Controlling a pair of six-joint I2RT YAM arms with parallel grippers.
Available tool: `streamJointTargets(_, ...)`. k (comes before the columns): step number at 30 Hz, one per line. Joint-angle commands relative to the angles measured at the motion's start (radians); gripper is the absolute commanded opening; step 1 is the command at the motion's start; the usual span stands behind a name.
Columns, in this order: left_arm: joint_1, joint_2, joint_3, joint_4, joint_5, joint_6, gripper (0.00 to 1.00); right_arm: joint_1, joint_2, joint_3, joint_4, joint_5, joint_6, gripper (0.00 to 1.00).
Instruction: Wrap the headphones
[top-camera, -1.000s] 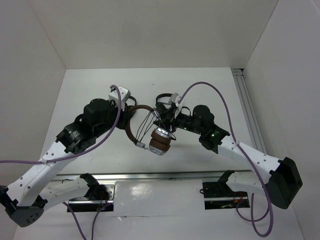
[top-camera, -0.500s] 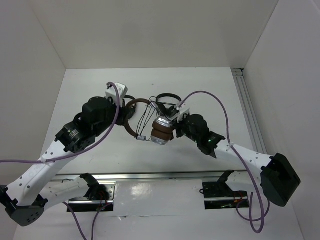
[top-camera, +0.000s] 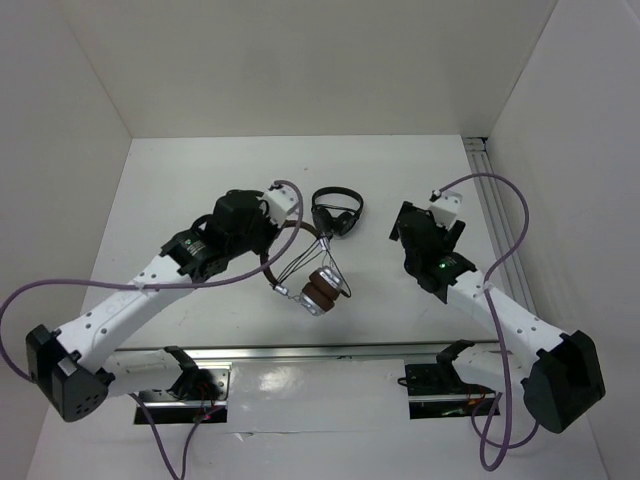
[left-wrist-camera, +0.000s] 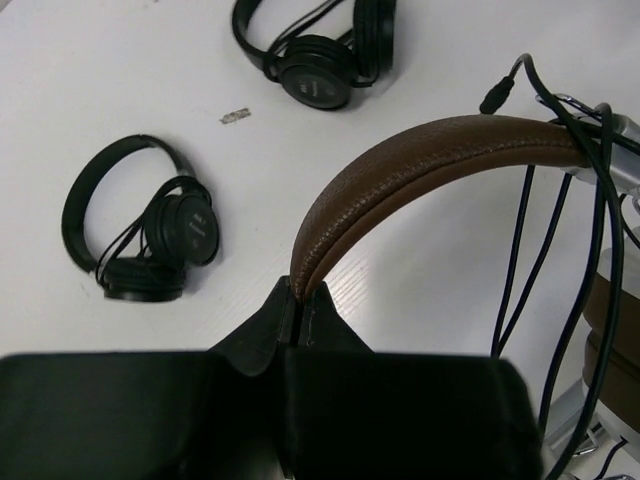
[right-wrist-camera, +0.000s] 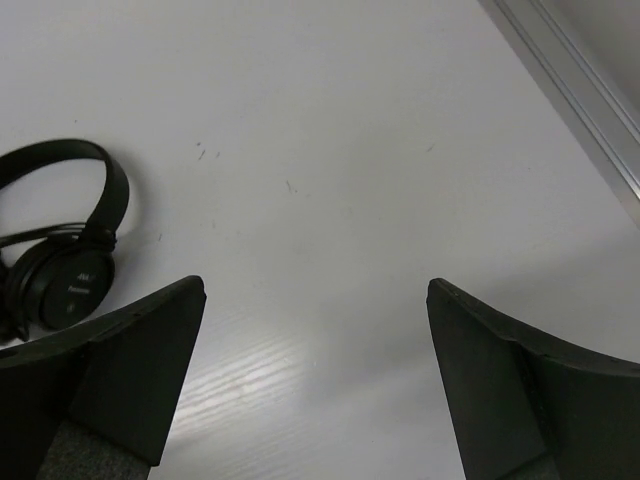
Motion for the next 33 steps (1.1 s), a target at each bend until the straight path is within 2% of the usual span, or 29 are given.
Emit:
streamJointTargets(1, 0.007, 0.087, 0.082, 0.125, 0.111, 0.115, 0.00, -0.032, -0.034, 0.064, -0.098, 0.047, 0.107, 0.99)
streamJointTargets(4, 0.016, 0.221, 0.143, 0.125, 0.183, 0.171, 0.00, -0.043, -0.103, 0.053, -0.044, -0.026, 0.067, 0.99)
streamJointTargets(7, 0.034, 0.336, 0.164, 0.152, 0.323, 0.221, 0.00, -0.043, -0.138, 0.043, -0.035, -0.102, 0.041, 0.99)
streamJointTargets(11, 0.065, 0.475, 0.202, 0.180, 0.434, 0.260, 0.00, -0.052, -0.150, 0.033, -0.035, -0.135, 0.007, 0.99)
streamJointTargets(17, 0.100, 0.682, 0.320, 0.139, 0.549, 0.293, 0.00, -0.052, -0.150, 0.023, -0.033, -0.165, -0.002, 0.99)
streamJointTargets(33, 0.088, 0.880, 0.430, 0.067, 0.744, 0.372, 0.00, -0.052, -0.123, -0.005, 0.008, -0.216, -0.021, 0.99)
